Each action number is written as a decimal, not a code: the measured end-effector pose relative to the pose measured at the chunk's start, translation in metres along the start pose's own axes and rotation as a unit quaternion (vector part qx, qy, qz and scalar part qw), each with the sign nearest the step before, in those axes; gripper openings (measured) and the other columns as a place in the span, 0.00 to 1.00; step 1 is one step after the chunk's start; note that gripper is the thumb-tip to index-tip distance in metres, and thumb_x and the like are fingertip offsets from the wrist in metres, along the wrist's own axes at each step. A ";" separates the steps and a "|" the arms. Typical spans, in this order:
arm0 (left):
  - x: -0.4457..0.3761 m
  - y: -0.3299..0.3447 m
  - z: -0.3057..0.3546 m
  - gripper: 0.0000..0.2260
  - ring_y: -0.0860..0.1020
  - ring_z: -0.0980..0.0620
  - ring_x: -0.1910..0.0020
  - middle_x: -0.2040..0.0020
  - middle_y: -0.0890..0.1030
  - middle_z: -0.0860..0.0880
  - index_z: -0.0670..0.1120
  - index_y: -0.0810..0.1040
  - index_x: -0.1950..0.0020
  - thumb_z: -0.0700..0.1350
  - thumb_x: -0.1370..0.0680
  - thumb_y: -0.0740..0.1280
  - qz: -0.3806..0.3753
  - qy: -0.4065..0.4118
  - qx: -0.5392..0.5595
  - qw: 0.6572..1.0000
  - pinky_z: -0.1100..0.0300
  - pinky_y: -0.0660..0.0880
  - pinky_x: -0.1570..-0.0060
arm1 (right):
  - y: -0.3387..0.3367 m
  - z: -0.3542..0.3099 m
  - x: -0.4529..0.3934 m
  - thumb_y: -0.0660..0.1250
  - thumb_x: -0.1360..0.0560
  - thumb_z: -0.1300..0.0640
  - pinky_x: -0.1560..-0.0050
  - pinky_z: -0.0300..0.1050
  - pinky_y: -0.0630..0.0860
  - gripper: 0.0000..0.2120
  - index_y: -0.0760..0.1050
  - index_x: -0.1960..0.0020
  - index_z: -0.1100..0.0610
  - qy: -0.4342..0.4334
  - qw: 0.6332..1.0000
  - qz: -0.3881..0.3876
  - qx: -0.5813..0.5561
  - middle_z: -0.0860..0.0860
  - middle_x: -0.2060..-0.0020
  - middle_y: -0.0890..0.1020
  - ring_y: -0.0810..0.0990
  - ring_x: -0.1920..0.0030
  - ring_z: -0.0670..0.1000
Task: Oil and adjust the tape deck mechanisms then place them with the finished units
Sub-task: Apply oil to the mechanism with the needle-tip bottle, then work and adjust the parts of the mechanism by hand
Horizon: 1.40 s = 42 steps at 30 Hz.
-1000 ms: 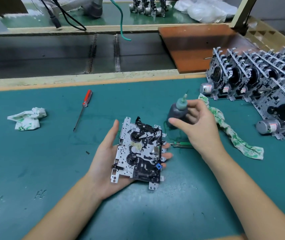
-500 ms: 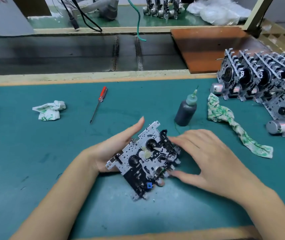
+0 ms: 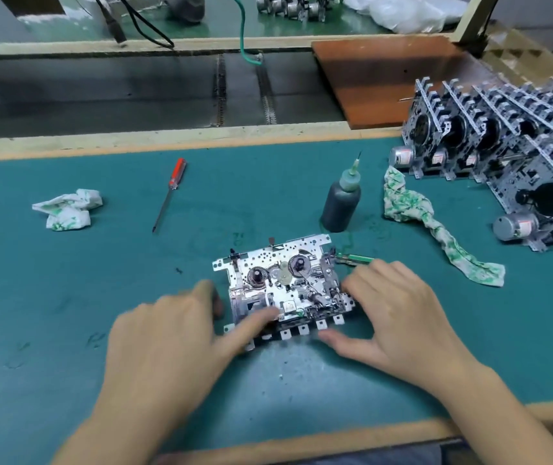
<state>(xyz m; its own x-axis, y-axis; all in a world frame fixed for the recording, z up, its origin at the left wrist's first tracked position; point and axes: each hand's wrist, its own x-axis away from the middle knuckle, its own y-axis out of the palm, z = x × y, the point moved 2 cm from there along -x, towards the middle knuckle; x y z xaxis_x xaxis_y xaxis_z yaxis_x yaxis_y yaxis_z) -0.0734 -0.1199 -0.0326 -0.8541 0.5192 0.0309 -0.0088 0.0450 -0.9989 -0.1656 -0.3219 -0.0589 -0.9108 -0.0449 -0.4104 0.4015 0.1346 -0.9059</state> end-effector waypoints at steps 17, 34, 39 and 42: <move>0.005 0.035 0.011 0.29 0.64 0.52 0.86 0.85 0.61 0.48 0.45 0.63 0.80 0.70 0.37 0.60 0.218 0.066 0.142 0.963 0.66 0.57 0.78 | 0.008 -0.004 0.011 0.64 0.34 0.33 0.69 0.40 0.58 0.26 0.68 0.69 0.57 -0.009 1.000 -0.010 -0.027 0.48 0.74 0.67 0.65 0.73 0.50; 0.001 0.035 0.004 0.31 0.63 0.50 0.85 0.83 0.61 0.49 0.45 0.63 0.78 0.72 0.34 0.61 0.231 0.112 0.140 0.956 0.65 0.56 0.79 | 0.009 -0.007 0.012 0.65 0.33 0.35 0.70 0.40 0.58 0.25 0.67 0.71 0.57 -0.003 0.999 0.018 -0.040 0.49 0.76 0.66 0.64 0.74 0.50; 0.000 0.038 -0.001 0.31 0.67 0.50 0.84 0.82 0.64 0.51 0.45 0.66 0.75 0.75 0.38 0.61 0.176 0.164 0.180 0.954 0.62 0.61 0.82 | 0.011 -0.010 0.012 0.63 0.31 0.37 0.75 0.40 0.63 0.25 0.67 0.72 0.57 0.011 1.000 0.016 -0.012 0.49 0.76 0.67 0.67 0.76 0.51; 0.004 0.038 0.000 0.30 0.66 0.51 0.85 0.83 0.64 0.51 0.46 0.66 0.76 0.73 0.38 0.63 0.174 0.195 0.193 0.946 0.64 0.62 0.83 | 0.009 -0.007 0.011 0.63 0.34 0.33 0.74 0.39 0.63 0.26 0.65 0.71 0.56 0.025 0.999 0.007 -0.029 0.49 0.76 0.67 0.67 0.75 0.51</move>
<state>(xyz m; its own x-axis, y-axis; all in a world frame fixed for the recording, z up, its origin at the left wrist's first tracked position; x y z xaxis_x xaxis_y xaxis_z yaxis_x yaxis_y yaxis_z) -0.0769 -0.1167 -0.0707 -0.5846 0.7238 -0.3664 -0.0165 -0.4622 -0.8866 -0.1728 -0.3141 -0.0708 -0.9098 0.0074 -0.4149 0.4086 0.1916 -0.8924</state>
